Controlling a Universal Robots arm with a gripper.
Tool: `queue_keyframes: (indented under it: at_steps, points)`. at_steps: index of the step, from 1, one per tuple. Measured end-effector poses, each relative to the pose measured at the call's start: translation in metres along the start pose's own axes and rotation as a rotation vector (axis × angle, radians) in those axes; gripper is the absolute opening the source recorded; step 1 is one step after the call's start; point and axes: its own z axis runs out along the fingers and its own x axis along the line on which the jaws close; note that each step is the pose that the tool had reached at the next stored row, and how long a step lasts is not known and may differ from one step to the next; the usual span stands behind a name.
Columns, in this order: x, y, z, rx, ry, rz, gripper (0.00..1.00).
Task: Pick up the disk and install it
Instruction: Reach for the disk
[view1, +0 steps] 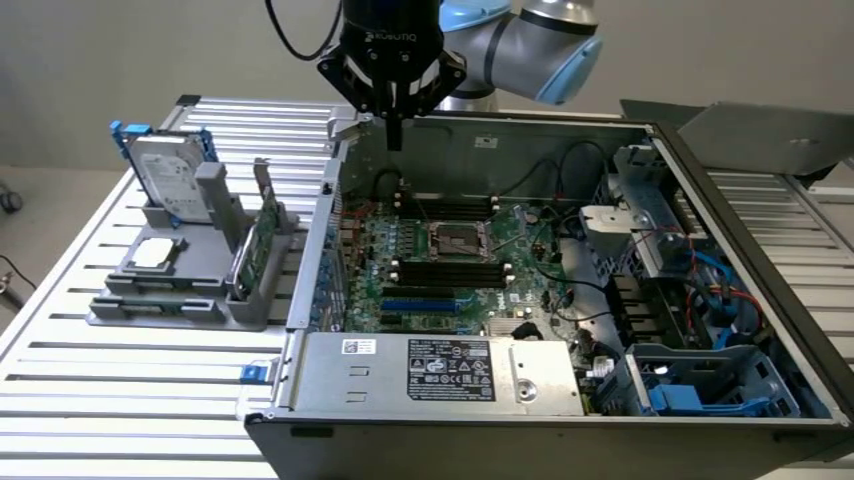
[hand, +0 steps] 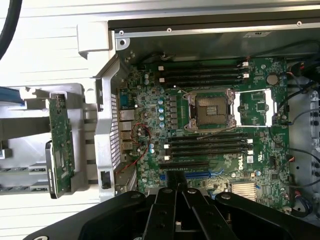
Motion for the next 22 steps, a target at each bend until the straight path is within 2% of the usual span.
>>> queue_keyframes:
  at_steps: [22]
  points:
    - [0.0000, 0.0000, 0.0000, 0.0000, 0.0000, 0.000, 0.11]
